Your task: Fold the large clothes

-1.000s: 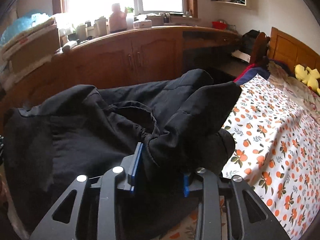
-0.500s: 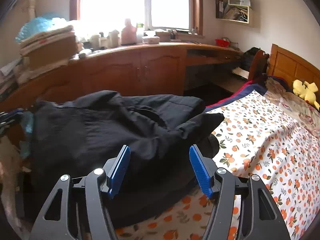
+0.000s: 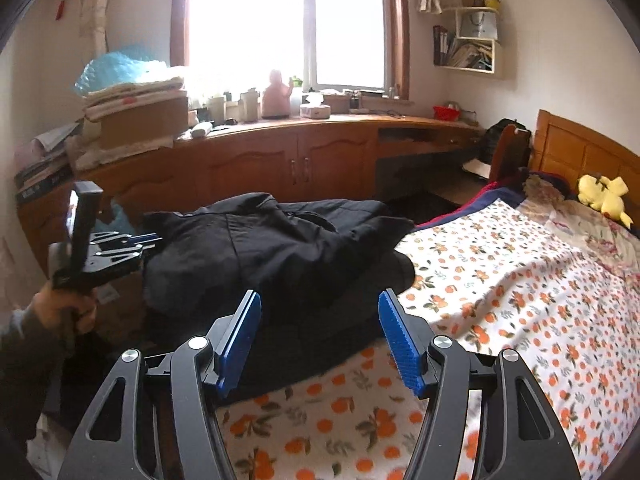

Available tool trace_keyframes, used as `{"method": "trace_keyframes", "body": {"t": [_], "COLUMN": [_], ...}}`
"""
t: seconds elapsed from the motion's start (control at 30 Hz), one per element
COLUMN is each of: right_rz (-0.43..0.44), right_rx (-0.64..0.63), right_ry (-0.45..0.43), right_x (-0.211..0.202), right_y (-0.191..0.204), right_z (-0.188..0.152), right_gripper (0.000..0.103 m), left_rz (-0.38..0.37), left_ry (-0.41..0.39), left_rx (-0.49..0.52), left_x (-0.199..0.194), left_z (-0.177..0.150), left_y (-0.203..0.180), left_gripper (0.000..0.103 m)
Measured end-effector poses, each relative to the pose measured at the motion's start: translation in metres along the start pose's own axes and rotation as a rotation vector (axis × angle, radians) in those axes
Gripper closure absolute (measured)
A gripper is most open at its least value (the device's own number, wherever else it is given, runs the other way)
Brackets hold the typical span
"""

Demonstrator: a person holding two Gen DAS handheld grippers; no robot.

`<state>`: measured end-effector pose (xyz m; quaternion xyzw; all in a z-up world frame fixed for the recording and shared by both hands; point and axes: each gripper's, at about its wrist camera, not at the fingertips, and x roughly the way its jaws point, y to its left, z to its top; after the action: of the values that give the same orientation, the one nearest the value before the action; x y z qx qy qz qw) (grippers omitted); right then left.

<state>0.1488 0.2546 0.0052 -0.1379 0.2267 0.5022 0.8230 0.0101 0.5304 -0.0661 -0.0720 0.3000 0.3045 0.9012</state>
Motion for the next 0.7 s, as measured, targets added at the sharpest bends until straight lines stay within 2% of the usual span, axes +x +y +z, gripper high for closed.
{"method": "trace_keyframes", "body": {"t": [0.17, 0.2, 0.23, 0.27, 0.3, 0.5, 0.63, 0.7], "right_rz": [-0.022, -0.026, -0.03, -0.035, -0.04, -0.079, -0.109, -0.131], "right_rx": [0.013, 0.018, 0.022, 0.027, 0.031, 0.058, 0.081, 0.096], "right_ry": [-0.029, -0.036, -0.043, -0.049, -0.053, -0.069, -0.081, -0.085], "right_x": [-0.038, -0.045, -0.054, -0.061, -0.067, -0.107, -0.129, -0.14], "right_y": [-0.005, -0.007, -0.008, -0.009, -0.011, -0.026, -0.038, -0.045], "right_z": [-0.011, -0.014, -0.016, -0.019, -0.021, -0.041, -0.053, -0.061], "right_gripper": [0.043, 0.043, 0.043, 0.043, 0.043, 0.043, 0.043, 0.043], "left_rz": [0.016, 0.015, 0.018, 0.025, 0.032, -0.031, -0.062, -0.101], "left_ry": [-0.018, -0.023, -0.034, -0.059, -0.094, -0.12, -0.136, -0.14], "left_rx": [-0.007, -0.009, -0.012, -0.014, -0.013, -0.001, 0.036, 0.047], "left_x": [-0.014, -0.017, -0.022, -0.028, -0.036, -0.061, -0.08, -0.089], "left_z": [0.002, 0.003, 0.004, 0.004, 0.004, 0.002, -0.001, -0.004], "left_y": [-0.012, -0.015, -0.017, -0.02, -0.023, -0.057, -0.093, -0.116], "left_gripper": [0.084, 0.067, 0.028, 0.01, 0.003, 0.002, 0.002, 0.002]}}
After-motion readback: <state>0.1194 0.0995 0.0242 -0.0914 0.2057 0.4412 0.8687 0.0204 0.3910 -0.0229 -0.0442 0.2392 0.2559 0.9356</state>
